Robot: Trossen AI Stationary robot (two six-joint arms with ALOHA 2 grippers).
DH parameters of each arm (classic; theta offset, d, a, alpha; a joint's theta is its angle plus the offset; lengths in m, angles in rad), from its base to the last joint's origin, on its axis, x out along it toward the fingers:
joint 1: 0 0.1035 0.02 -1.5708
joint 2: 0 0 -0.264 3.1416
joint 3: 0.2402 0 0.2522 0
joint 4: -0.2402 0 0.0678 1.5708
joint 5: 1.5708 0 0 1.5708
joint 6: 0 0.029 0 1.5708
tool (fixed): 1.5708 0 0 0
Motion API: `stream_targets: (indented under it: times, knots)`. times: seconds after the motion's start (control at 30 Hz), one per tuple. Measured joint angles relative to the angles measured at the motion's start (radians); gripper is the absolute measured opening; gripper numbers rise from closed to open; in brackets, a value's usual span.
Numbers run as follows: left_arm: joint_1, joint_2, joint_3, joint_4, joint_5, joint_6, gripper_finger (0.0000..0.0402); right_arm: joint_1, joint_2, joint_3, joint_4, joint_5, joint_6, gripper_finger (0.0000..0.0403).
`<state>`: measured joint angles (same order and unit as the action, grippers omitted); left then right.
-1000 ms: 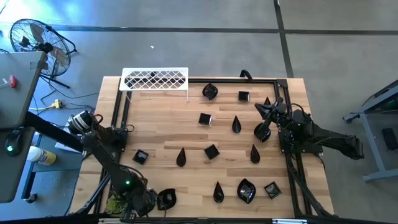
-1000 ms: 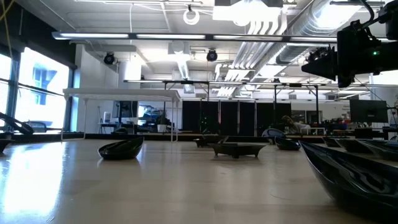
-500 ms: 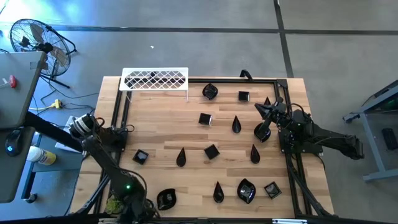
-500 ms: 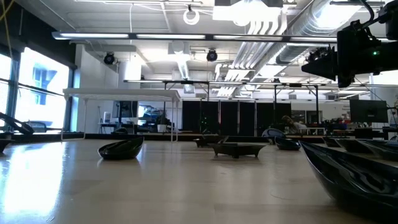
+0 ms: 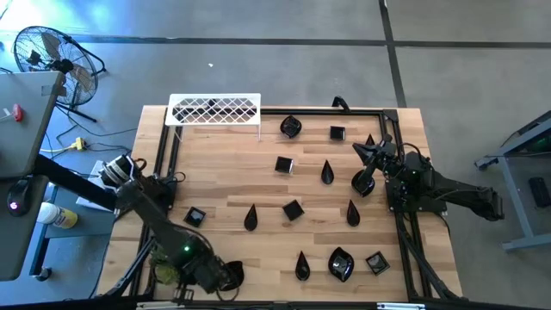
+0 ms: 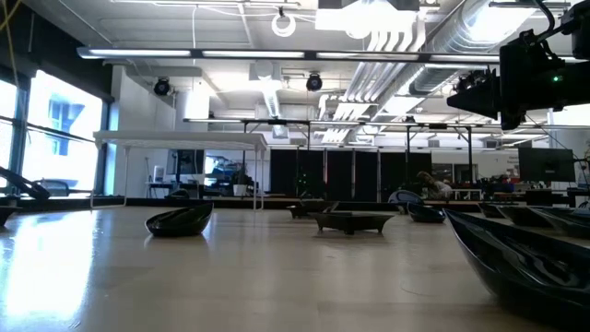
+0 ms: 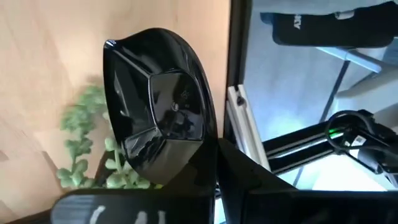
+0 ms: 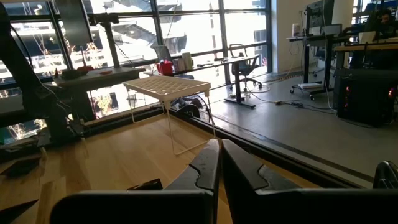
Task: Pick & Place Mini shaped plates
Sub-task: Put the leaf-shaped plate on the shelf
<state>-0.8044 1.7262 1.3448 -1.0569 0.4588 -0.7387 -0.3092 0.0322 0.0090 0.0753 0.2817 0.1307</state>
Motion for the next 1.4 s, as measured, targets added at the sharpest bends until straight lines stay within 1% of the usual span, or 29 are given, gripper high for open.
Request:
stream_targets:
  times: [0.2, 0.43, 0.5, 0.57, 0.63, 0.7, 0.73, 0.8, 0.87, 1.03, 1.1, 1.27, 1.4]
  knots:
    - [-0.009, 0.0, -0.048, 0.042, 0.077, -0.018, 0.0, 0.0, 0.0, 0.0, 0.0, 0.0, 0.0, 0.0012]
    - [-0.022, 0.009, -0.067, 0.149, 0.085, -0.062, 0.0, 0.0, 0.0, 0.0, 0.0, 0.0, 0.0, 0.0012]
    - [-0.024, 0.027, -0.068, 0.215, 0.125, -0.083, 0.0, 0.0, 0.0, 0.0, 0.0, 0.0, 0.0, 0.0012]
    - [-0.049, 0.03, -0.069, 0.314, 0.165, -0.102, 0.0, 0.0, 0.0, 0.0, 0.0, 0.0, 0.0, 0.0012]
    - [-0.074, 0.026, -0.067, 0.427, 0.249, -0.126, 0.0, 0.0, 0.0, 0.0, 0.0, 0.0, 0.0, 0.0012]
    - [-0.079, 0.026, -0.066, 0.446, 0.324, -0.158, 0.0, 0.0, 0.0, 0.0, -0.001, 0.0, 0.0, 0.0012]
    - [-0.078, 0.024, -0.068, 0.434, 0.34, -0.184, 0.0, 0.0, 0.0, 0.0, -0.001, 0.0, 0.0, 0.0012]
    - [-0.069, 0.007, -0.068, 0.4, 0.33, -0.201, 0.0, 0.0, 0.0, 0.0, -0.001, 0.0, 0.0, 0.0012]
    - [-0.059, -0.016, -0.067, 0.331, 0.283, -0.206, 0.0, 0.0, 0.0, 0.0, -0.001, 0.0, 0.0, 0.0012]
    - [-0.017, -0.024, -0.068, 0.19, 0.078, -0.193, 0.0, 0.0, 0.0, 0.0, -0.001, 0.0, 0.0, 0.0012]
    - [-0.009, -0.02, -0.067, 0.159, 0.046, -0.185, 0.0, 0.0, 0.001, 0.0, -0.001, -0.002, 0.0, 0.0012]
    - [-0.008, 0.017, -0.068, 0.124, 0.066, -0.191, 0.0, 0.0, 0.001, 0.0, -0.001, -0.001, 0.0, 0.0012]
    - [-0.02, 0.057, -0.067, 0.141, 0.083, -0.212, 0.0, 0.0, 0.001, 0.0, -0.002, -0.001, 0.0, 0.0012]
